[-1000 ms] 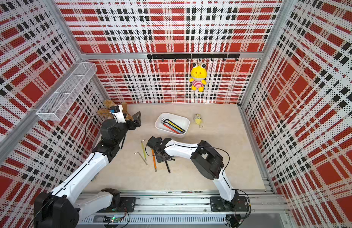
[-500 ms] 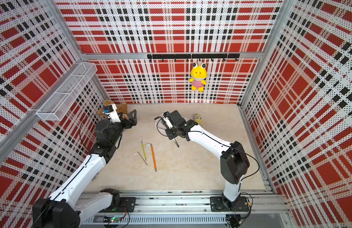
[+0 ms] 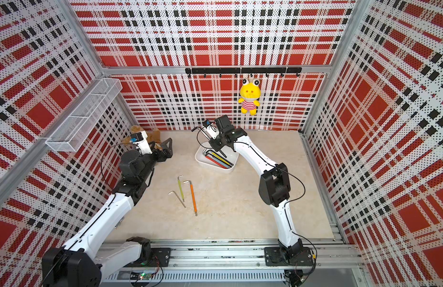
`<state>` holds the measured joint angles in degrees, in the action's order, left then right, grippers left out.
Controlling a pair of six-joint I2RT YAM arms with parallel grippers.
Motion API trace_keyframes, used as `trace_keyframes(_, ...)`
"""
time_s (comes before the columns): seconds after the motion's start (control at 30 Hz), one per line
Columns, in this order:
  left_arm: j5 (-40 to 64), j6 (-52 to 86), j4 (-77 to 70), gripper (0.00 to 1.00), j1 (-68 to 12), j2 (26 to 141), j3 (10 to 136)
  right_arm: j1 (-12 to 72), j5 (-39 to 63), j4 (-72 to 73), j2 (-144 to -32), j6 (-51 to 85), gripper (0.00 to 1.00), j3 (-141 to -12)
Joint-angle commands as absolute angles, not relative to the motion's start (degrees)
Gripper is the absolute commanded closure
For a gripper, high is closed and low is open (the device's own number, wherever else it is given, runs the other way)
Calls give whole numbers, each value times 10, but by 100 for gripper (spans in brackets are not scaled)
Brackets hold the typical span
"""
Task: Put the hex key on the desktop into the storage box
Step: Place the Allen key in the storage box.
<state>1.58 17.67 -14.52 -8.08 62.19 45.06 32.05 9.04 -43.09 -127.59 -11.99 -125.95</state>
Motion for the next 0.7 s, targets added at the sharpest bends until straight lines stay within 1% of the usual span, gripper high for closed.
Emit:
trace_keyframes(0.0, 16, 168, -150, 1, -82, 623, 448, 314, 107, -481, -1314, -156, 100, -1311)
trace_keyframes(0.33, 14, 166, -148, 1, -83, 623, 449, 309, 95, -468, -1365, -143, 100, -1285)
trace_keyframes(0.67, 11, 164, -147, 1, -84, 621, 449, 295, 88, -476, -1408, -124, 100, -1294)
